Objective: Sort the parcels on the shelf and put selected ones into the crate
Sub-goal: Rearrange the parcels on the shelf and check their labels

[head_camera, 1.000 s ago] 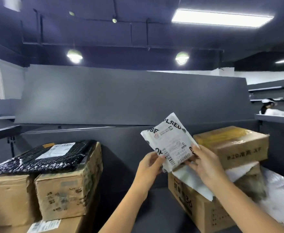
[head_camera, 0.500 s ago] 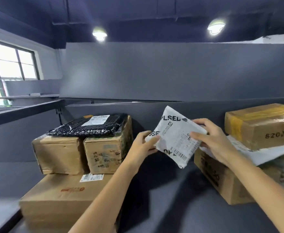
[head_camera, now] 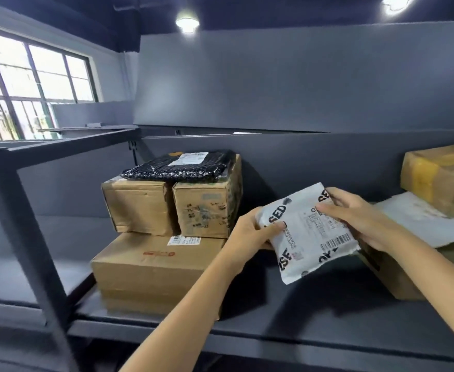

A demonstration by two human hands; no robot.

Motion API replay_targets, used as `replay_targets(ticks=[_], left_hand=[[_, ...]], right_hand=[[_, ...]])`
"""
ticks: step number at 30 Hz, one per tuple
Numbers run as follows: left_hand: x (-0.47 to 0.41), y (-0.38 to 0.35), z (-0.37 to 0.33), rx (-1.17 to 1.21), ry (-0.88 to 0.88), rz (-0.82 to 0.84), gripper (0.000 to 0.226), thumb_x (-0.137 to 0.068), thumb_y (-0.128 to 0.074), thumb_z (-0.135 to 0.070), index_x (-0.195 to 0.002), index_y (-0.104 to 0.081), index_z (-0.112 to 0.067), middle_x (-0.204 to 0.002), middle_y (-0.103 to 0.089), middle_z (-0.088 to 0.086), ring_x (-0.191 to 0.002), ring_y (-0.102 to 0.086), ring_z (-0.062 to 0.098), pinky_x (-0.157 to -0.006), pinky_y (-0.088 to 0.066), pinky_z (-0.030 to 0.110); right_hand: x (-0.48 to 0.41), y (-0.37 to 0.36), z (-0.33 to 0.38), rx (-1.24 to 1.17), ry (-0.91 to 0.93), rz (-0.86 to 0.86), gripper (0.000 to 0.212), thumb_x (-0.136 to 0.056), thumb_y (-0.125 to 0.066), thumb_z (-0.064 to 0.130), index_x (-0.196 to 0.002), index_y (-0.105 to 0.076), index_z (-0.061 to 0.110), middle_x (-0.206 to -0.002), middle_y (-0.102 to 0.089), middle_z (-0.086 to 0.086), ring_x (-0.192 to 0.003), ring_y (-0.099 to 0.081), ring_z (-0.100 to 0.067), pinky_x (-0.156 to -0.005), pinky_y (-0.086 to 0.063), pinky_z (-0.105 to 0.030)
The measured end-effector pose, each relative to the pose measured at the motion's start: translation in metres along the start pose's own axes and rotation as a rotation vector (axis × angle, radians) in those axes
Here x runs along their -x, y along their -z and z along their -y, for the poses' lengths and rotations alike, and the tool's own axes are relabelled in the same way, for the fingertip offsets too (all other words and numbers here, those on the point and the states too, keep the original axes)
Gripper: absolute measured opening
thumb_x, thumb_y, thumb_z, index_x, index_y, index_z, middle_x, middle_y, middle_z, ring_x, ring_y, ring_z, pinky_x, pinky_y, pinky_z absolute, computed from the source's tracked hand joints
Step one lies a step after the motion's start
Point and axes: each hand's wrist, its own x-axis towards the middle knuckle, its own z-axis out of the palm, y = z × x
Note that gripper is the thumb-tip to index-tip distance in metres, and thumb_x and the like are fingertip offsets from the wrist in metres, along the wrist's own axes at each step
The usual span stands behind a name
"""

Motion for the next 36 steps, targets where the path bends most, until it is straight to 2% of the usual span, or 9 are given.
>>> replay_targets(ticks=[8,13,17,19,23,26,29,32,36], left_hand=[[0.030,0.095,-0.041,-0.111,-0.074,-0.261,0.023,-0.087,-0.065,-0.005,-0.106,-0.061,-0.016,-0.097,-0.073,0.002,-0.083,-0.071,0.015,-0.063,-0.054,0.026],[0.049,0.146,-0.043,-0.089,-0.081,-0.469,0.026,-0.087,-0.065,-0.005,-0.113,-0.059,-0.009,-0.099,-0.072,0.006,-0.085,-0.070,0.020,-0.064,-0.055,0.028],[0.064,0.185,-0.034,-0.124,-0.028,-0.641,0.026,-0.089,-0.064,-0.008,-0.114,-0.059,-0.008,-0.097,-0.071,0.004,-0.082,-0.068,0.013,-0.066,-0.054,0.022],[0.067,0.201,-0.030,-0.150,0.051,-0.676,0.030,-0.088,-0.066,-0.010,-0.117,-0.055,-0.008,-0.098,-0.069,0.007,-0.079,-0.067,0.011,-0.059,-0.053,0.019],[0.064,0.224,-0.025,-0.464,0.158,-0.766,0.036,-0.082,-0.074,-0.021,-0.109,-0.050,-0.014,-0.104,-0.060,0.001,-0.090,-0.060,0.015,-0.062,-0.048,0.020],[0.056,0.233,-0.021,-0.651,0.167,-0.736,0.020,-0.084,-0.072,-0.023,-0.095,-0.060,-0.012,-0.097,-0.065,0.005,-0.069,-0.058,0.010,-0.044,-0.044,0.014],[0.056,0.237,-0.013,-0.743,0.160,-0.715,0.016,-0.085,-0.071,-0.023,-0.093,-0.066,-0.009,-0.093,-0.068,0.004,-0.068,-0.058,0.009,-0.047,-0.041,0.008],[0.058,0.239,-0.001,-0.865,0.145,-0.694,0.019,-0.086,-0.069,-0.027,-0.097,-0.072,-0.011,-0.098,-0.072,0.002,-0.087,-0.059,0.012,-0.071,-0.039,0.018],[0.056,0.241,-0.002,-1.011,0.161,-0.661,0.022,-0.089,-0.064,-0.031,-0.100,-0.073,-0.015,-0.099,-0.073,0.003,-0.093,-0.062,0.018,-0.074,-0.044,0.026]], right_hand=[[-0.016,-0.095,0.012,-0.137,0.099,0.118,0.029,-0.085,-0.066,0.012,-0.112,-0.059,0.020,-0.107,-0.072,-0.001,-0.098,-0.069,-0.015,-0.076,-0.057,-0.028],[-0.034,-0.163,0.017,-0.138,0.210,0.030,0.035,-0.083,-0.072,0.024,-0.110,-0.052,0.034,-0.114,-0.067,0.004,-0.104,-0.065,-0.013,-0.092,-0.053,-0.041],[-0.037,-0.205,0.019,0.021,0.254,0.082,0.068,-0.084,-0.070,0.024,-0.140,-0.033,0.033,-0.140,-0.046,0.002,-0.125,-0.049,-0.016,-0.103,-0.044,-0.042],[-0.039,-0.226,0.020,0.125,0.291,0.062,0.062,-0.085,-0.068,0.022,-0.138,-0.037,0.032,-0.134,-0.042,0.002,-0.127,-0.041,-0.012,-0.107,-0.039,-0.042],[-0.044,-0.258,0.022,0.240,0.233,0.030,0.026,-0.089,-0.063,0.021,-0.115,-0.061,0.021,-0.118,-0.036,0.005,-0.117,-0.041,-0.008,-0.101,-0.026,-0.012],[-0.047,-0.266,0.022,0.260,0.213,0.003,0.025,-0.091,-0.061,0.024,-0.114,-0.064,0.017,-0.125,-0.034,0.003,-0.111,-0.036,-0.001,-0.086,-0.017,-0.002],[-0.045,-0.269,0.022,0.323,0.216,0.055,0.033,-0.091,-0.060,0.029,-0.121,-0.061,0.016,-0.137,-0.031,0.002,-0.110,-0.034,0.000,-0.090,-0.019,-0.005],[-0.042,-0.272,0.020,0.426,0.223,0.130,0.047,-0.093,-0.056,0.037,-0.133,-0.053,0.013,-0.148,-0.025,0.004,-0.130,-0.036,-0.009,-0.100,-0.022,-0.014],[-0.038,-0.276,0.025,0.678,0.241,0.230,0.072,-0.090,-0.041,0.061,-0.145,-0.035,0.016,-0.152,-0.023,0.012,-0.133,-0.039,-0.015,-0.106,-0.036,-0.036]])
